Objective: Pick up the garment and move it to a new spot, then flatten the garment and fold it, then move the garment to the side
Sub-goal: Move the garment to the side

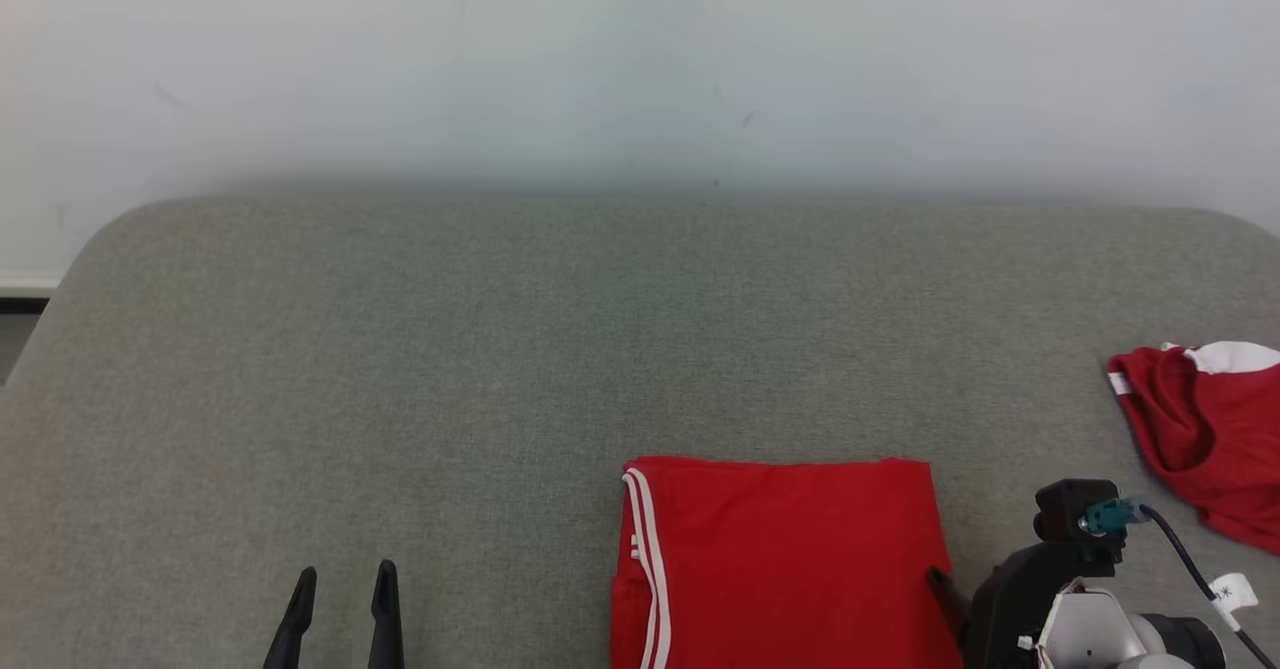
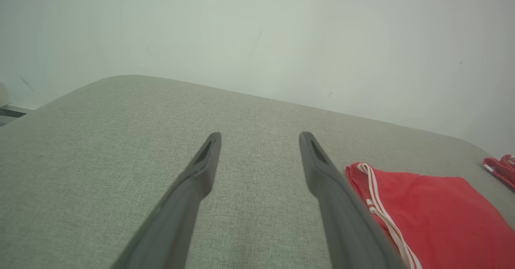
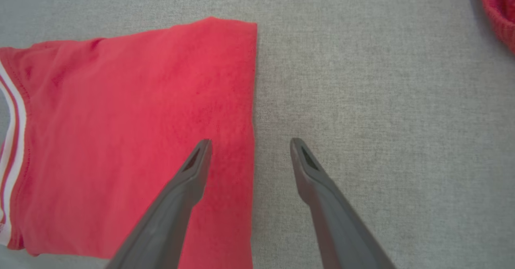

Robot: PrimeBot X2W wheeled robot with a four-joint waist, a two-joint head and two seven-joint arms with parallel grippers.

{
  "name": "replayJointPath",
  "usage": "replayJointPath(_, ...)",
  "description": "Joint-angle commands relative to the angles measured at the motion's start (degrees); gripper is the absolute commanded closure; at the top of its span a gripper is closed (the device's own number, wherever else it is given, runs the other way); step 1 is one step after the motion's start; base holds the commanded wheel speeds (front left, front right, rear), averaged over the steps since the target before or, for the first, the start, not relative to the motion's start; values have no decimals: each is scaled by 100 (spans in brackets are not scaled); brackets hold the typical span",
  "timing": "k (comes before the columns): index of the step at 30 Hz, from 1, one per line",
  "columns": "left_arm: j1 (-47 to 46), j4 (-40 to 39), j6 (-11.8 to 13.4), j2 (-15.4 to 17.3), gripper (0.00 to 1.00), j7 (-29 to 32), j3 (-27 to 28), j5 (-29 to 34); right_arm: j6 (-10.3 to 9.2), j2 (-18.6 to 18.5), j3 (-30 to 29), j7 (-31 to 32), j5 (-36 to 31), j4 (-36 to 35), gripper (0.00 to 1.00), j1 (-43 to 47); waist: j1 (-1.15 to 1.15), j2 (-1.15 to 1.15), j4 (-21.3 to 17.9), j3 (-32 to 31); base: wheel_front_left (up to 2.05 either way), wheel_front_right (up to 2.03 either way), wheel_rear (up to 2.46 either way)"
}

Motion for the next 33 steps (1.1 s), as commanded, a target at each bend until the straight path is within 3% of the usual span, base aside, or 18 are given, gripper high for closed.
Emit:
replayJointPath(1,-68,-32,-9,-8,0,-18,-25,29,-13,-4,-10,31,-46,76,0,-76,-1,0,141,145,0,0,0)
replayJointPath(14,-248,13,-9,-8,0,-18,-178,51,-13,11,38,121,-158,1195,0,-494,-1,0,452,388,0,0,0)
replayJointPath(17,-258,8,-9,-10,0,-17,-191,49,-13,20,86,119,-202,1331,85,-533,-1,0,474,411,0,0,0)
replayJointPath(18,-257,5,-9,-10,0,-17,-185,47,-13,23,94,96,-215,1346,98,-544,-1,0,475,415,0,0,0)
replayJointPath(26,-310,-64,-9,-10,0,-18,-152,30,-14,-10,5,-34,-468,1153,100,-731,-1,0,341,420,0,0,0)
replayJointPath(33,-511,-318,-9,-11,0,-16,-172,0,-14,-22,-202,303,-1240,540,100,-1281,-1,0,-99,702,0,0,0)
